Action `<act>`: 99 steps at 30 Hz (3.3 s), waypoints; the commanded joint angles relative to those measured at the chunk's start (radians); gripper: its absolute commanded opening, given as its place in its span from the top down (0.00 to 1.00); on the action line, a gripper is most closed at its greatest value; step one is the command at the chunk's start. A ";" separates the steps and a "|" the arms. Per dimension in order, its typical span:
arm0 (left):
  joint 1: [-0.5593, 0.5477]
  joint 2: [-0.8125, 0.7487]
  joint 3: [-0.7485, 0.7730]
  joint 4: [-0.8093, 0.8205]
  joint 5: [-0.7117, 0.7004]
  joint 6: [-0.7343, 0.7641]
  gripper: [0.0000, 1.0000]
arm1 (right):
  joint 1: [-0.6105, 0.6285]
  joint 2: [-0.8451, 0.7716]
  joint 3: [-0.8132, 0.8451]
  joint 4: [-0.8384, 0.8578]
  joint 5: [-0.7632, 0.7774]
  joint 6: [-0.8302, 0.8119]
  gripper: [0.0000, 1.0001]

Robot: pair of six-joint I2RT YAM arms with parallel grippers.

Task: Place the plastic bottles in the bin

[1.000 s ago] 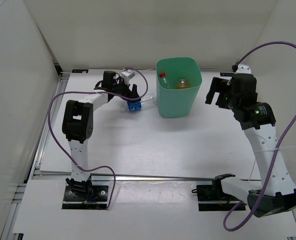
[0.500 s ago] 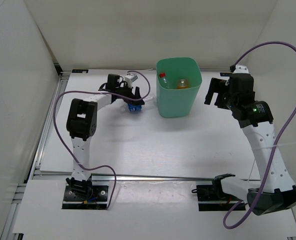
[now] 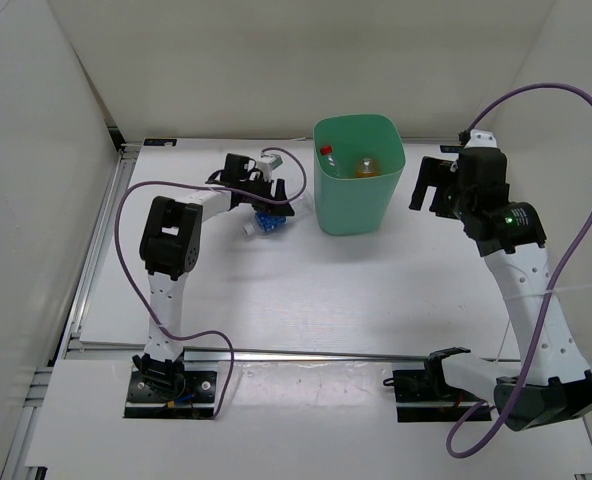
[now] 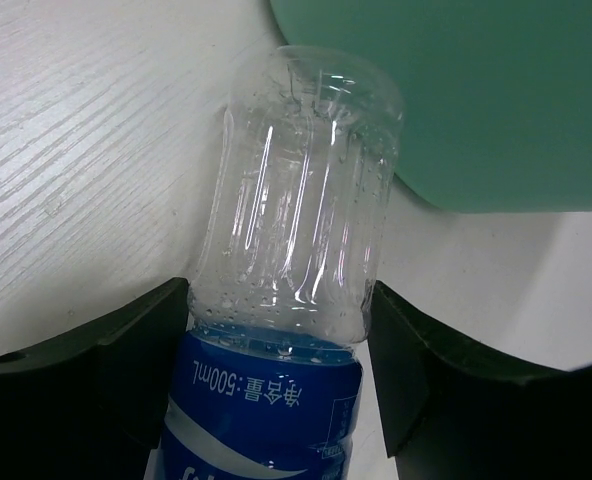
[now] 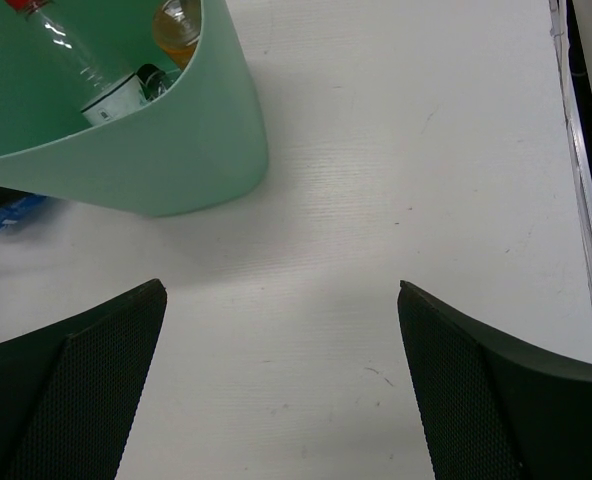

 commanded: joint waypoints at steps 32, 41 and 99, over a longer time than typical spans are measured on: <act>-0.098 -0.042 0.713 0.258 -0.242 -0.440 0.88 | -0.005 -0.049 -0.102 0.032 0.010 0.007 0.00; -0.267 0.076 0.848 0.433 -0.214 -0.508 0.77 | -0.005 -0.078 -0.122 0.032 0.010 0.016 0.00; -0.239 -1.841 -0.762 -0.780 -1.709 -0.652 0.01 | -0.018 0.123 0.033 -0.284 -0.240 0.202 0.00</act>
